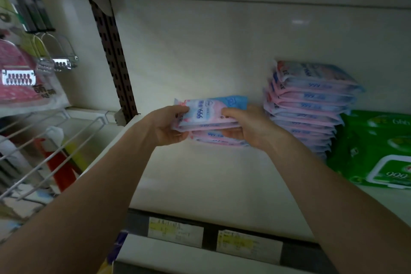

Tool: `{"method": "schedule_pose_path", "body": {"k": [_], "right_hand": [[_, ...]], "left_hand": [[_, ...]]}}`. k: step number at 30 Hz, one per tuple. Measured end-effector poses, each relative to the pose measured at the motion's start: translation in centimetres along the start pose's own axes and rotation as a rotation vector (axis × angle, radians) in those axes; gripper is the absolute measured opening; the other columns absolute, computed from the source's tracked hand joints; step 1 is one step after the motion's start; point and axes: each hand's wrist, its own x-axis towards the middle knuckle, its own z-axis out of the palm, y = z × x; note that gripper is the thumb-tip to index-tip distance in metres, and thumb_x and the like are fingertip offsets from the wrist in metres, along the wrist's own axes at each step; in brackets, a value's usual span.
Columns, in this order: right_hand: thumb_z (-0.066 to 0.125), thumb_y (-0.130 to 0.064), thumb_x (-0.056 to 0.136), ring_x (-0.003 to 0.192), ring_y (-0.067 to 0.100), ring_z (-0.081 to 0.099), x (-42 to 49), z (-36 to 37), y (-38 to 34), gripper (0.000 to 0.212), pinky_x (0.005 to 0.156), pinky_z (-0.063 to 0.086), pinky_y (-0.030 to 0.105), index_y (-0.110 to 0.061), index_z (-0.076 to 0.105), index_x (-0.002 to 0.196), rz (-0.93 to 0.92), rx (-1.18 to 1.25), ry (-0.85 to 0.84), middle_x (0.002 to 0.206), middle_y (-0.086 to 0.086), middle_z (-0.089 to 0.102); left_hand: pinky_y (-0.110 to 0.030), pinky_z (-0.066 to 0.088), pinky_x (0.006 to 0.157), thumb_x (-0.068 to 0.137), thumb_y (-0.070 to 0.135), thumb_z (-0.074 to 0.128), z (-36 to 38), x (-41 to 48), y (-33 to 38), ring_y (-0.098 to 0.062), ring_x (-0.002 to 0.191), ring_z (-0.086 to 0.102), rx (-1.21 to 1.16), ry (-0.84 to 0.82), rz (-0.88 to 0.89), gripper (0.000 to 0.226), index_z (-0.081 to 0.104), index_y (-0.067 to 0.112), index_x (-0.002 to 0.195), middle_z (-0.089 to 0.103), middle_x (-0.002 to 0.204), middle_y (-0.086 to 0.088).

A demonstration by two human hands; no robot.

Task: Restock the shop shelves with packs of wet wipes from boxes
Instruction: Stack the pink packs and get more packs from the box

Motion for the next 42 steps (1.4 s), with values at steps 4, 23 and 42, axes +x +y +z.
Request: {"method": "schedule_pose_path", "body": {"k": [4,23,42], "right_hand": [[0.061,-0.019,0.091,0.036,0.006,0.049,0.7,-0.6,1.1,0.010,0.035,0.035,0.015,-0.015,0.057,0.082,0.073,-0.150,0.144,0.060,0.002,0.051],[0.064,-0.019,0.085,0.109,0.033,0.053,0.4,-1.5,3.2,0.050,0.083,0.044,0.034,-0.017,0.043,0.130,-0.270,-1.427,0.224,0.129,0.010,0.039],[0.054,-0.004,0.089,0.110,0.032,0.061,0.5,-0.5,1.6,0.040,0.085,0.047,0.037,-0.006,0.042,0.128,-0.280,-1.770,0.259,0.121,0.012,0.062]], "left_hand": [[-0.023,0.054,0.047,0.094,0.008,0.052,0.1,0.3,-0.2,-0.017,0.053,0.066,-0.048,0.031,0.031,0.010,0.059,0.004,0.088,0.069,0.073,-0.011],[-0.040,0.054,0.070,0.094,0.019,0.058,3.4,2.8,-1.4,-0.023,0.069,0.059,0.577,0.182,0.138,0.023,0.057,0.004,0.112,0.060,0.090,-0.011],[-0.031,0.054,0.068,0.087,-0.001,0.053,0.9,4.5,-2.5,-0.031,0.087,0.063,0.989,0.235,0.343,0.043,0.054,0.010,0.129,0.063,0.107,-0.016]]}}
